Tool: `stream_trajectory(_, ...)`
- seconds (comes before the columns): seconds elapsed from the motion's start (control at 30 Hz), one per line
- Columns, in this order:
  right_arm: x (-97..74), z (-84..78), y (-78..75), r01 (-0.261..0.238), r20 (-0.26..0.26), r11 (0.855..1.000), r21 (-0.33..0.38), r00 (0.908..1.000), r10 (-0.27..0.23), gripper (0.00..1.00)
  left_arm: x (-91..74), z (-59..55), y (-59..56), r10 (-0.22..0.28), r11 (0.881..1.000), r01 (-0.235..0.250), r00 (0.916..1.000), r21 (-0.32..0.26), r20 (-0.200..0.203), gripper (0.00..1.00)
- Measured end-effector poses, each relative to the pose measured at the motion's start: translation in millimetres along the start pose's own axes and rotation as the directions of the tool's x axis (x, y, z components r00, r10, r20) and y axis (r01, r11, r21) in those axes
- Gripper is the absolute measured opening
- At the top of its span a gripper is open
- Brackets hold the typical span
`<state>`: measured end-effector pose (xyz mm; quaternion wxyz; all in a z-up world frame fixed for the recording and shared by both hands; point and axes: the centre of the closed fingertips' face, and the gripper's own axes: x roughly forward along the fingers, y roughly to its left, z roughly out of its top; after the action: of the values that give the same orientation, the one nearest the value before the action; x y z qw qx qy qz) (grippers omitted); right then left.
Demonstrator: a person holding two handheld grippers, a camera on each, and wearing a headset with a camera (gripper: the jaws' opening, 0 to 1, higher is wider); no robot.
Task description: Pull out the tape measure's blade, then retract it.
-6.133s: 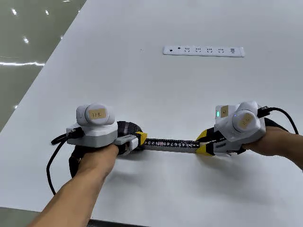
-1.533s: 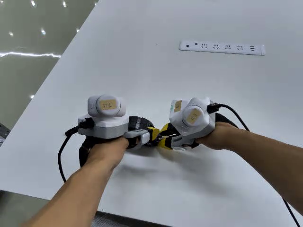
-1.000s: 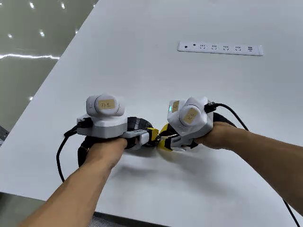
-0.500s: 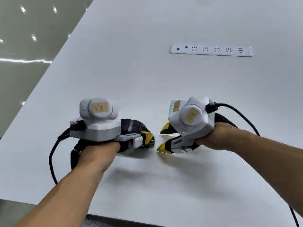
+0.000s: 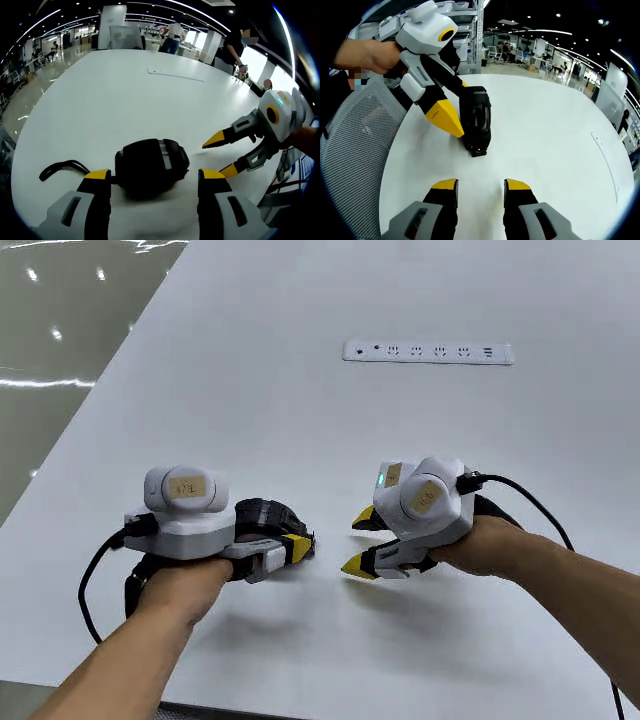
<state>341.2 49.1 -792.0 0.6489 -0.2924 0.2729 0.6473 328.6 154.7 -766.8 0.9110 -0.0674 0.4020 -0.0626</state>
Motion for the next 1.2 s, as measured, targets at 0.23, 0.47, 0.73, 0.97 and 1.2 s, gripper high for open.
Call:
stream_trajectory(0.23, -13.8, -9.9, 2.0, 0.033, 0.016, 0.999, 0.043, 0.9993, -0.033, 0.38, -3.7, -2.8, -1.6, -0.015, 1.0, 0.015, 0.9998, 0.023, 0.009, 0.69)
stream_trajectory(0.47, -28.8, -20.5, 4.8, 0.075, 0.031, 0.992, 0.098, 0.9964, -0.079, 0.4, -9.0, -8.6, -2.7, -0.039, 0.998, 0.038, 0.9991, 0.047, 0.02, 0.69)
stream_trajectory(0.73, -44.9, -33.1, 9.3, 0.113, 0.044, 0.982, 0.148, 0.9917, -0.12, 0.43, -15.2, -10.7, -3.5, -0.066, 0.993, 0.063, 0.9973, 0.096, 0.033, 0.69)
stream_trajectory(0.97, -58.1, -44.3, 12.0, 0.143, 0.04, 0.973, 0.184, 0.9875, -0.153, 0.46, -18.0, -10.5, -5.2, -0.091, 0.989, 0.084, 0.9949, 0.125, 0.045, 0.7)
stream_trajectory(1.2, -70.7, -51.3, 15.2, 0.17, 0.054, 0.959, 0.228, 0.9809, -0.187, 0.49, -23.0, -12.9, -9.5, -0.129, 0.981, 0.119, 0.9901, 0.152, 0.056, 0.71)
